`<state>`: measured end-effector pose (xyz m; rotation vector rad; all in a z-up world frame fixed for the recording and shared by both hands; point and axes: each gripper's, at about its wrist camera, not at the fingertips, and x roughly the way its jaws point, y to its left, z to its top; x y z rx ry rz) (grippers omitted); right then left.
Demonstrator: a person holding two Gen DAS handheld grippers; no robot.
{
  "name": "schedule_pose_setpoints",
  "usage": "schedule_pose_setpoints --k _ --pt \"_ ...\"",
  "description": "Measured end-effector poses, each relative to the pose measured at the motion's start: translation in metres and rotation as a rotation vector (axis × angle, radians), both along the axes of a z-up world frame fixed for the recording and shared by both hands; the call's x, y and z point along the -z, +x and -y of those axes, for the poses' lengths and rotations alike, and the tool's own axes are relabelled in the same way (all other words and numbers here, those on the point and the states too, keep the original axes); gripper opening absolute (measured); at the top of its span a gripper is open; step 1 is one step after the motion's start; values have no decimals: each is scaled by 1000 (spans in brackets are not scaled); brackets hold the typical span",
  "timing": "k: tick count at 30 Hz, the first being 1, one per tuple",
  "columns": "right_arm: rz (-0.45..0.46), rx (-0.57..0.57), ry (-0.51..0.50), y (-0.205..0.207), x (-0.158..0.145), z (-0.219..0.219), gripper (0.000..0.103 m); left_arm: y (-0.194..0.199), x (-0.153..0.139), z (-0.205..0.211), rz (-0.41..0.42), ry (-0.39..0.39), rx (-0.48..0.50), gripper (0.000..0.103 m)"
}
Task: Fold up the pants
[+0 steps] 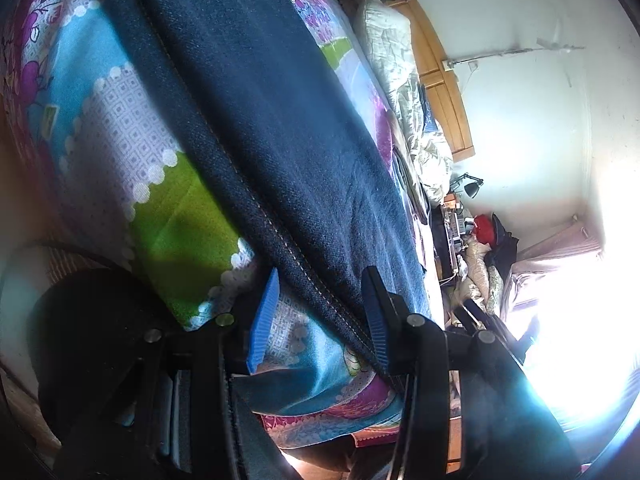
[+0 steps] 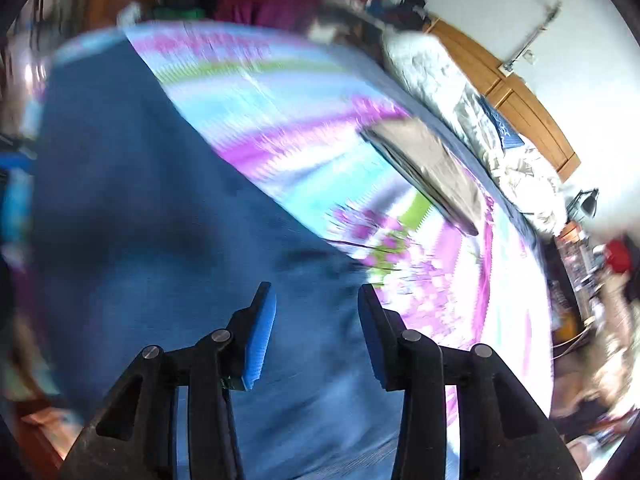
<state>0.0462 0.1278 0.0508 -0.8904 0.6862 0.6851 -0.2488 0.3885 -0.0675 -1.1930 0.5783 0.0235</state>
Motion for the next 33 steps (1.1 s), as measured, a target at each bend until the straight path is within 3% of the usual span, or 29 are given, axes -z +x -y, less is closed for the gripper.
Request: schedule_pose_setpoints --k 6,7,9,12,15,16,19,21,24,28,31,33 --pt "-20 -171 -184 43 39 -19 44 -3 3 -3 12 -25 -10 43" --pt "-32 -177 -211 50 49 -21 33 -3 4 -4 12 -28 -10 43" --pt "-56 -122 -229 71 57 -23 0 -4 4 -3 13 -33 -11 43" --pt "-181 54 -66 112 50 -13 0 -3 4 -3 14 -37 -9 43" --pt "-118 65 -101 104 57 -16 0 -5 6 -4 23 -56 -13 43" --pt "-136 98 -73 106 55 -15 0 -5 6 -5 26 -61 -15 43" --pt "-241 233 97 119 33 3 0 -5 6 -4 27 -62 -15 43" --pt "-274 297 211 116 12 20 10 -6 5 -3 28 -63 -16 43" --pt "-320 338 296 84 -8 44 13 -6 3 -2 26 -56 -15 43" --pt "-368 310 348 -10 -19 81 13 -7 4 -2 33 -63 -16 43" --pt "-437 322 360 -84 -1 116 13 -7 4 -2 31 -60 -16 43" --pt "-502 362 246 -122 31 136 13 -8 4 -2 27 -54 -18 43"
